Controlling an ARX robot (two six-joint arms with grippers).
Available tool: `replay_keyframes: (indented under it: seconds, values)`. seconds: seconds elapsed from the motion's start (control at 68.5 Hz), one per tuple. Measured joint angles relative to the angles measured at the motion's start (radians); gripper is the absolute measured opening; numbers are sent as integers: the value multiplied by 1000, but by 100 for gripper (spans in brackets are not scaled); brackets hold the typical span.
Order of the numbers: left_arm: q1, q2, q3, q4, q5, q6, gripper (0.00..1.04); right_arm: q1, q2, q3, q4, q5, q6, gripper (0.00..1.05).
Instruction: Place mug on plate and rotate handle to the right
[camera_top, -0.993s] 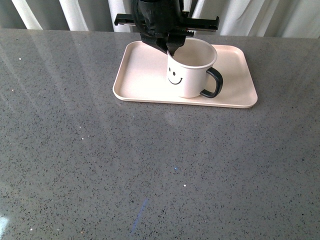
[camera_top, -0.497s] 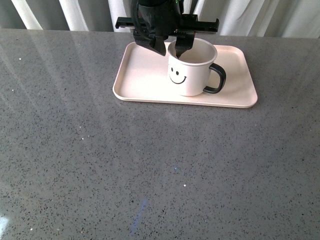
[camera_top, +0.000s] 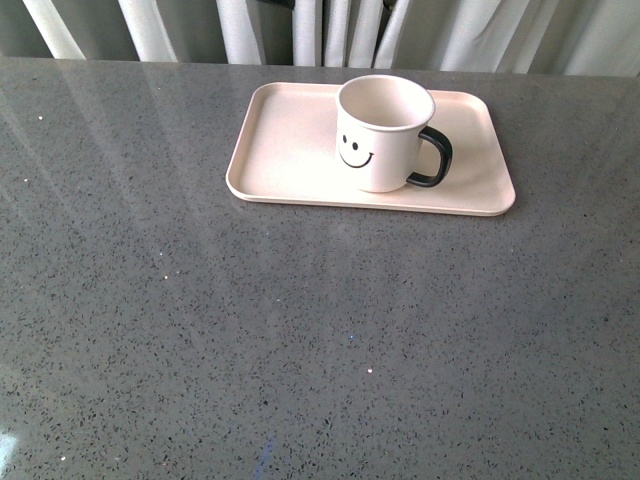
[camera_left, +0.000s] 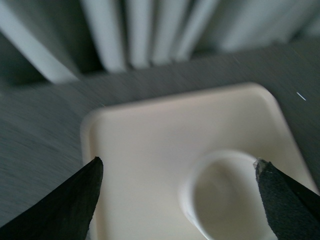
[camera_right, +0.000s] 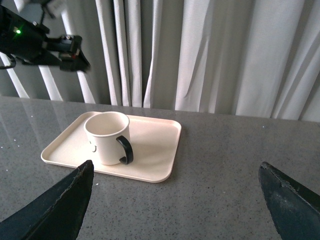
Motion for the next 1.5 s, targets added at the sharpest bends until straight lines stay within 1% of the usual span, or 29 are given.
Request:
replay_keyframes:
  seconds: [0.015, 0.029, 0.044, 0.058, 0.088, 0.102, 0.131, 0.19, 0.205, 0.234, 0.278, 0.292, 0.365, 0.424, 0.555, 0.701, 0.993, 1.052, 1.096, 1.154, 1.242, 1.505]
  values:
    - [3, -15, -35, 52, -43, 8, 81, 0, 0, 0, 0, 0, 0, 96]
    - [8, -45, -105, 156, -97, 27, 77, 0, 0, 0, 0, 0, 0, 96]
    - [11, -60, -138, 205, -120, 32, 76, 0, 0, 0, 0, 0, 0, 96]
    - [19, -90, -208, 309, -156, 42, 72, 0, 0, 0, 0, 1, 0, 96]
    - [30, -122, -277, 412, -171, 48, 69, 0, 0, 0, 0, 1, 0, 96]
    - [43, -154, -344, 510, -174, 55, 65, 0, 0, 0, 0, 1, 0, 96]
    - [63, -202, -432, 621, -173, 62, 60, 0, 0, 0, 0, 1, 0, 96]
    - [102, -299, -583, 775, -156, 72, 49, 0, 0, 0, 0, 1, 0, 96]
    - [108, -314, -606, 793, -153, 74, 47, 0, 0, 0, 0, 1, 0, 96]
    - [133, -369, -690, 848, -138, 75, 40, 0, 0, 0, 0, 1, 0, 96]
    - [165, -433, -801, 892, -114, 77, 29, 0, 0, 0, 0, 0, 0, 96]
    - [170, -441, -818, 896, -109, 78, 27, 0, 0, 0, 0, 0, 0, 96]
    - [201, -505, -956, 924, -69, 80, 11, 0, 0, 0, 0, 0, 0, 96]
    - [219, -542, -1024, 936, -43, 81, 1, 0, 0, 0, 0, 0, 0, 96]
    - [268, -669, -1164, 958, 10, 85, 1, 0, 0, 0, 0, 1, 0, 96]
    - [316, -775, -1269, 956, 46, 85, 1, 0, 0, 0, 0, 0, 0, 96]
    - [373, -985, -1409, 883, 105, 86, 1, 0, 0, 0, 0, 0, 0, 96]
    - [384, -991, -1442, 926, 114, 86, 1, 0, 0, 0, 0, 1, 0, 96]
    - [391, -1004, -1461, 922, 121, 86, 1, 0, 0, 0, 0, 0, 0, 96]
    - [438, -1049, -1486, 887, 191, 88, 1, 0, 0, 0, 0, 0, 0, 96]
    - [465, -1123, -1501, 832, 194, 88, 1, 0, 0, 0, 0, 1, 0, 96]
    - [468, -1339, -1534, 653, 201, 88, 1, 0, 0, 0, 0, 1, 0, 96]
